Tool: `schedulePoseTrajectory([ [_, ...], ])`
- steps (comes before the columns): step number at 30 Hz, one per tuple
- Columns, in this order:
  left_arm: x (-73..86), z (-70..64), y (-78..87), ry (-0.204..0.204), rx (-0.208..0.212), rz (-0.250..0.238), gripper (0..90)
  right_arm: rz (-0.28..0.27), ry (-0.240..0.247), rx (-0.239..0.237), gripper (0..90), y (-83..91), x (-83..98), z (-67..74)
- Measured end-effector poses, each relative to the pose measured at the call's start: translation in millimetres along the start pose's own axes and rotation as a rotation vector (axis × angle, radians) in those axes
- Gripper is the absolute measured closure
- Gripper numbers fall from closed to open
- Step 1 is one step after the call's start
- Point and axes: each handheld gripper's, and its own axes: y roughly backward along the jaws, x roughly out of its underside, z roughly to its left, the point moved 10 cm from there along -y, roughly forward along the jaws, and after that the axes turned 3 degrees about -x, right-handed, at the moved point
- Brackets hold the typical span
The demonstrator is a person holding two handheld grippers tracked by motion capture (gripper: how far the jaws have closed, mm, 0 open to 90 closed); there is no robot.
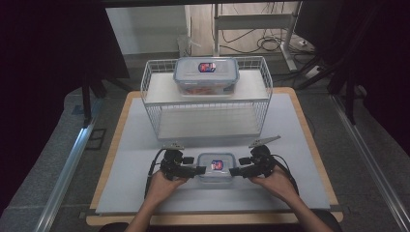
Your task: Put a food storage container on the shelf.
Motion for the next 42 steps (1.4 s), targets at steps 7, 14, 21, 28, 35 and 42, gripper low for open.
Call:
schedulePoseTrajectory([
  [7,2.7,-8.6,-4.1,0.024,0.076,0.022,26.7,0.033,-0.058,-0.083,29.2,-9.6,-1.0,5.1],
  [14,2.5,-11.3,3.2,-0.014,0.055,0.025,35.8,0.026,-0.077,-0.082,39.6,-3.4,-0.6,5.2],
  [21,8.2,-17.2,12.4,-0.013,0.069,0.011,46.1,0.016,-0.094,-0.124,50.5,4.0,6.8,10.9],
  [28,9.7,-20.8,15.3,-0.011,0.063,-0.007,49.6,0.005,-0.083,-0.112,53.6,7.3,8.8,15.0],
  [35,11.8,-23.3,17.2,0.010,0.067,-0.022,52.3,-0.025,-0.106,-0.145,56.5,9.8,11.5,17.4],
  [42,11.6,-24.5,17.9,0.030,0.066,-0.031,53.2,-0.031,-0.105,-0.144,56.8,10.8,12.4,19.0],
])
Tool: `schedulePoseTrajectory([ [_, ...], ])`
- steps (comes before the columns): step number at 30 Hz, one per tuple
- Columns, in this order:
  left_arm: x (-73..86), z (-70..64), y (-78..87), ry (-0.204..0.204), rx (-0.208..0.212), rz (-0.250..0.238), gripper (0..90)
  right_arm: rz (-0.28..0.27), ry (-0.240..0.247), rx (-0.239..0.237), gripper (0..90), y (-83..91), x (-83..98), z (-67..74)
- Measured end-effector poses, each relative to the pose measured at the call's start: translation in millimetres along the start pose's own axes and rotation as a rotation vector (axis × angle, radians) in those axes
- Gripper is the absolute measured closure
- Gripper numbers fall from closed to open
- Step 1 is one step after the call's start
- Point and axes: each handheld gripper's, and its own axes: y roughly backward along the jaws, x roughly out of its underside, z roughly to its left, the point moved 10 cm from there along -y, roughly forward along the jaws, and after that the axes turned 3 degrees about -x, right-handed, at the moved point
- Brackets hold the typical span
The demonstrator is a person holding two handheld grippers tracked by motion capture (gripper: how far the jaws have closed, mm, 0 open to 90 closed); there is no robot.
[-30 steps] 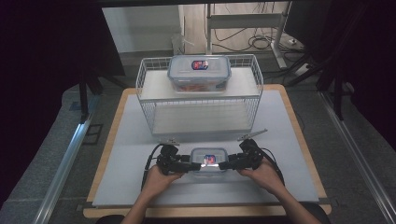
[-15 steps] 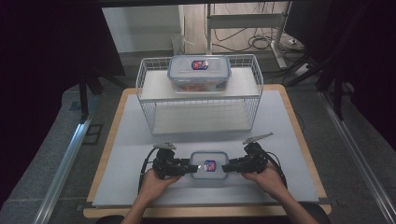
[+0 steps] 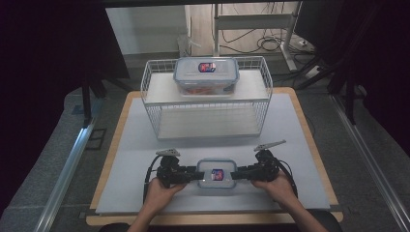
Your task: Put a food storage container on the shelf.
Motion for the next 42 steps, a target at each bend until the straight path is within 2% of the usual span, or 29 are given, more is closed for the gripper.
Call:
schedulePoseTrajectory([
  [5,-3.0,-0.9,0.0,-0.011,-0.025,-0.013,53.4,-0.014,0.000,0.007,56.3,0.6,-1.4,0.4],
  [13,-15.8,-3.7,4.8,-0.021,-0.036,-0.047,53.4,-0.067,0.024,0.016,56.4,6.5,-13.3,2.5],
  [24,-42.8,-10.8,23.0,-0.087,-0.068,-0.085,53.4,-0.130,0.075,0.012,56.5,17.0,-39.7,14.6],
  [31,-67.1,-17.5,37.6,-0.130,-0.085,-0.117,53.4,-0.167,0.111,0.019,56.4,28.5,-63.2,26.1],
  [42,-102.9,-24.3,62.2,-0.162,-0.118,-0.147,53.3,-0.195,0.170,0.025,56.3,41.7,-103.5,42.4],
])
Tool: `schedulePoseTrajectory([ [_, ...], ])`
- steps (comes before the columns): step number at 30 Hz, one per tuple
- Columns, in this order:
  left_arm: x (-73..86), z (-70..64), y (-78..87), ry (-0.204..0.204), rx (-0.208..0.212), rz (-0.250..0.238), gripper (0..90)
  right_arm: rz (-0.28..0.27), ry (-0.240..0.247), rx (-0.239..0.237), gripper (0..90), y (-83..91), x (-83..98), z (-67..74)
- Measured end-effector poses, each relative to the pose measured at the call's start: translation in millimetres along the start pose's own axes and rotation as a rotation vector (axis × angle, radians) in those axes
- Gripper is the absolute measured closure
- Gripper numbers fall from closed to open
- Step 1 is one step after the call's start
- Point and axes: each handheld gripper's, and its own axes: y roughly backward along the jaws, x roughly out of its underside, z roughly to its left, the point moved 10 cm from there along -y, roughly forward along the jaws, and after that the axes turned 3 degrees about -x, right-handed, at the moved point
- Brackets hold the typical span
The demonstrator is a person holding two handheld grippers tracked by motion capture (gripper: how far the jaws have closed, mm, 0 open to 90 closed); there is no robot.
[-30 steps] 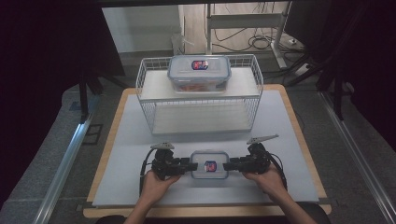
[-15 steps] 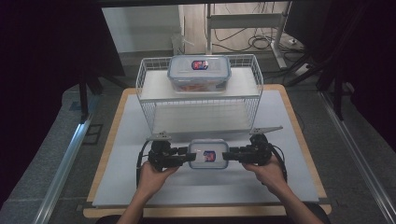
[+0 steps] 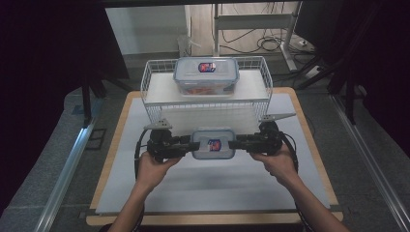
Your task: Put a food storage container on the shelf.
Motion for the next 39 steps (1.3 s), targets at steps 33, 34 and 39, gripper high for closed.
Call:
schedulePoseTrajectory([
  [33,-86.0,10.4,24.5,-0.041,-0.043,-0.065,53.3,-0.086,0.046,0.016,55.5,13.8,-94.1,3.2],
  [34,-87.9,10.6,25.2,-0.042,-0.044,-0.066,53.3,-0.090,0.047,0.016,55.5,13.9,-96.2,3.3],
  [39,-97.6,12.6,28.6,-0.043,-0.052,-0.076,53.3,-0.101,0.047,0.016,55.4,14.3,-107.1,3.6],
])
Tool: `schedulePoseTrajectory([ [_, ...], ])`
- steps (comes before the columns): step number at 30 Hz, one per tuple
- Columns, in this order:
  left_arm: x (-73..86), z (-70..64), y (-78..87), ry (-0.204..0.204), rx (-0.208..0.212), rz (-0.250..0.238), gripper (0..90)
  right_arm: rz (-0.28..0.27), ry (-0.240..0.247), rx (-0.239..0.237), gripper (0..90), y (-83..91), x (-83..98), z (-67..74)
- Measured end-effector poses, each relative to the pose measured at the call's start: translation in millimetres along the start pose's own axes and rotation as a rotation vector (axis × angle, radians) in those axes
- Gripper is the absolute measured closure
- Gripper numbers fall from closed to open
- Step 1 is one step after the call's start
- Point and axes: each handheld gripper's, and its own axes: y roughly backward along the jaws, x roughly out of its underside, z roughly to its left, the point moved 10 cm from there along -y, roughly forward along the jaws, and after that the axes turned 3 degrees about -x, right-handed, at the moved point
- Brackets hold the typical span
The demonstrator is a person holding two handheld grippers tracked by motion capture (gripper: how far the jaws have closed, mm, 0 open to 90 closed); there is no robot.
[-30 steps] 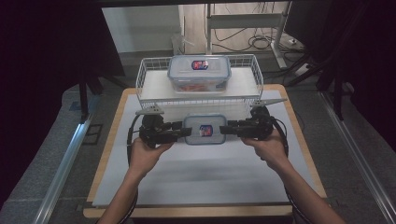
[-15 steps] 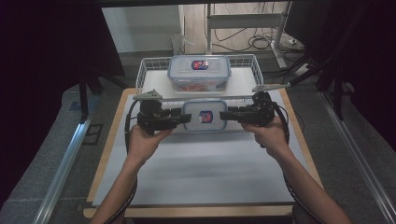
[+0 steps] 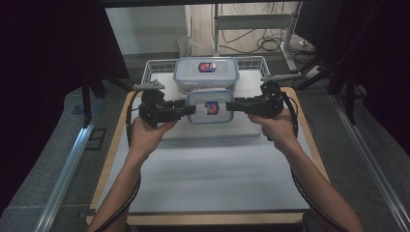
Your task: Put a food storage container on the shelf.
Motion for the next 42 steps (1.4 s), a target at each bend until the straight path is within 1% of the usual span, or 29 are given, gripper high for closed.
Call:
schedulePoseTrajectory([
  [6,-11.0,2.9,3.3,0.008,-0.009,-0.011,53.2,-0.010,0.004,0.006,55.2,-1.3,-13.0,0.5],
  [7,-12.9,3.5,4.0,0.002,-0.009,-0.013,53.3,-0.012,0.005,0.006,55.1,-1.5,-15.1,0.7],
  [8,-14.6,3.5,4.6,0.006,-0.012,-0.014,53.2,-0.014,0.007,0.006,55.1,-1.6,-17.0,0.7],
  [14,-24.9,6.2,7.3,-0.006,-0.016,-0.010,53.1,-0.022,0.007,0.007,55.0,-1.6,-27.5,1.6],
  [20,-37.1,10.1,8.4,0.005,-0.023,-0.011,53.1,-0.033,-0.001,0.010,54.8,-2.1,-40.2,-0.4],
  [25,-50.7,14.6,9.4,0.008,-0.027,-0.012,53.1,-0.047,-0.005,0.016,54.7,-2.7,-54.1,-2.4],
  [32,-70.3,19.6,9.0,0.009,-0.041,-0.021,52.7,-0.079,-0.028,0.016,54.5,-2.4,-71.4,-6.8],
  [37,-78.9,24.7,8.3,0.024,-0.044,-0.029,52.4,-0.085,-0.031,0.024,54.4,-3.8,-80.5,-9.0],
  [38,-79.9,26.4,8.0,0.022,-0.044,-0.027,52.3,-0.086,-0.031,0.027,54.4,-4.4,-82.3,-9.7],
  [42,-85.1,32.7,5.4,0.037,-0.041,-0.036,52.1,-0.087,-0.032,0.040,54.2,-7.2,-88.7,-13.4],
])
